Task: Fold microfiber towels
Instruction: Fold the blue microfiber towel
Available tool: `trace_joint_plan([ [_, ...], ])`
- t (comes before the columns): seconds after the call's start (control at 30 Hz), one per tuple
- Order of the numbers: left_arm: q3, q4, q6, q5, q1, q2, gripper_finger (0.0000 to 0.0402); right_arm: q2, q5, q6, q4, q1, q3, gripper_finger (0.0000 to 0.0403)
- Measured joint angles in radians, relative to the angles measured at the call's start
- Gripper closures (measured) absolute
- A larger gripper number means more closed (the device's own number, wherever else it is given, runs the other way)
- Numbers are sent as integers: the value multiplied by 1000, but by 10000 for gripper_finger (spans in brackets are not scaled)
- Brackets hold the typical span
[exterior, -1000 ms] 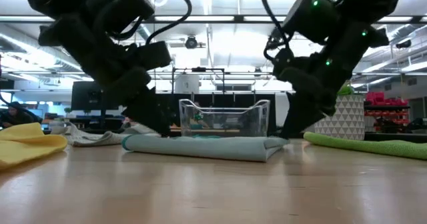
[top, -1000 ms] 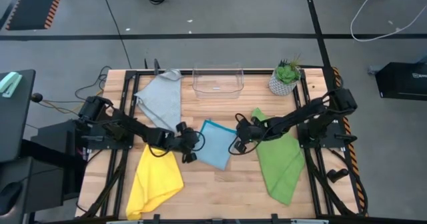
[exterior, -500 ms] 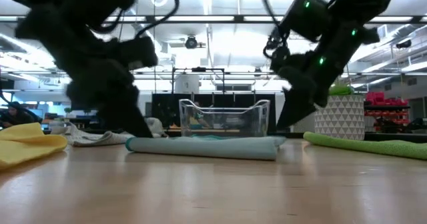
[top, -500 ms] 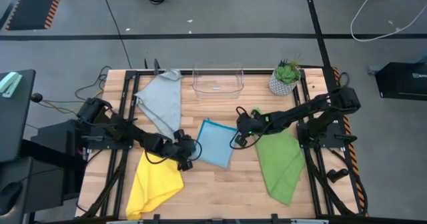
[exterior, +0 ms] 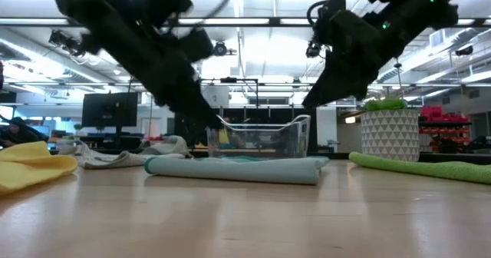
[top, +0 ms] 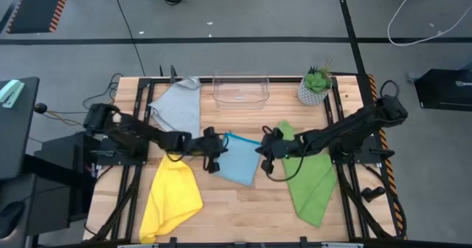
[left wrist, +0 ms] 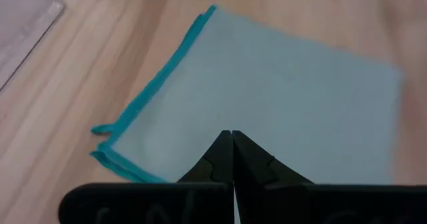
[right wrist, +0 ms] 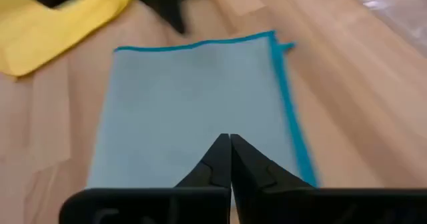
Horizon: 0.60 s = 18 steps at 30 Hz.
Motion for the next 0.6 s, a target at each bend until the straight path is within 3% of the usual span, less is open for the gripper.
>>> trace_joint_plan([
  [0.33,-1,74,32,14,101,157,398,223,24,100,76,-18,0,398],
  [0.6,5,30,-12,4,91,164,397,248,24,75,25,-82,3,391],
])
